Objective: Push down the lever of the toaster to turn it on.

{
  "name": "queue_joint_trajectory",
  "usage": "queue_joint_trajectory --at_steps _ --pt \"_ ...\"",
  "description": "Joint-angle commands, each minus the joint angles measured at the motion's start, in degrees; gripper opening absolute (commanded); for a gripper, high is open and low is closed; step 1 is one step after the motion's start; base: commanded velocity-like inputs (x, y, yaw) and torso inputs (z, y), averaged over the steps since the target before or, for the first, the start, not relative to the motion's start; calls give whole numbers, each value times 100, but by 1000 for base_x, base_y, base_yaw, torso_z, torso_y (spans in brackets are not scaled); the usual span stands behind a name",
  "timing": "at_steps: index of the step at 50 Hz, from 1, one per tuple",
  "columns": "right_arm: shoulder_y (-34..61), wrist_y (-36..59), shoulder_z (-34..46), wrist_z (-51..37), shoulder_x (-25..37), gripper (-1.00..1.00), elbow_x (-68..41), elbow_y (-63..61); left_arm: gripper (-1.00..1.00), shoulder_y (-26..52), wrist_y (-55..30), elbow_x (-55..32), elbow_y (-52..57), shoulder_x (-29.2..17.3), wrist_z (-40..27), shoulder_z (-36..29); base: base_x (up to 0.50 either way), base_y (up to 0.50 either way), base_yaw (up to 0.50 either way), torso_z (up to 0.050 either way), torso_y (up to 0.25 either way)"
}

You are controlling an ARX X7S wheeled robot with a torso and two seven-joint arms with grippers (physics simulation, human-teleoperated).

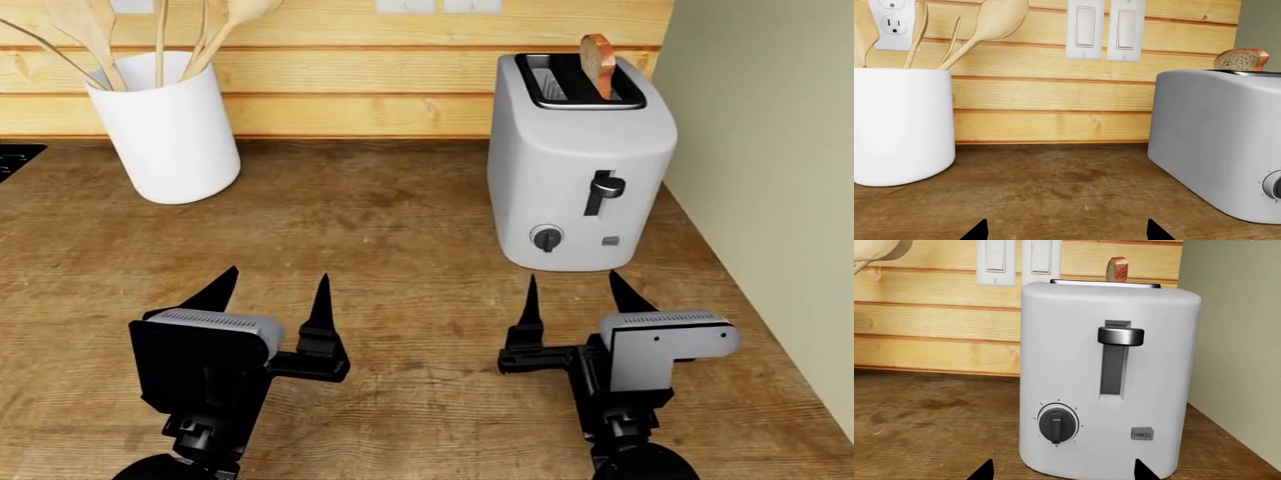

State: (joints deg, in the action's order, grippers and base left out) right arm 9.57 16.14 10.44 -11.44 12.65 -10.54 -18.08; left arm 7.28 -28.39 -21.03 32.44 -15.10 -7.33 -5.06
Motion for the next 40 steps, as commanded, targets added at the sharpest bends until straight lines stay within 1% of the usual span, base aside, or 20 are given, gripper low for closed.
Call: queue_joint_trajectory --at_steps 1,8,25,33,39,40 --pt "-34 -47 0 -18 36 100 7 14 100 -1 -8 -23 30 -20 -47 -20 0 0 0 0 0" --pt "-75 35 -46 -65 100 100 -35 -172 100 -15 10 -38 41 -40 -58 -28 0 0 0 0 0" --pt "-80 961 -648 -402 528 100 -349 -1647 100 -18 48 -78 52 -97 -65 -51 0 0 0 0 0" --pt "317 1557 -868 -465 722 100 -557 -2034 100 -83 79 -108 116 -124 -79 -44 0 0 0 0 0" --pt "939 2306 -861 -492 861 100 -763 -2296 100 -115 127 -119 107 -131 -91 -30 0 0 0 0 0" --pt "1020 2392 -855 -495 880 -100 -784 -2333 100 -116 135 -119 99 -130 -91 -33 0 0 0 0 0"
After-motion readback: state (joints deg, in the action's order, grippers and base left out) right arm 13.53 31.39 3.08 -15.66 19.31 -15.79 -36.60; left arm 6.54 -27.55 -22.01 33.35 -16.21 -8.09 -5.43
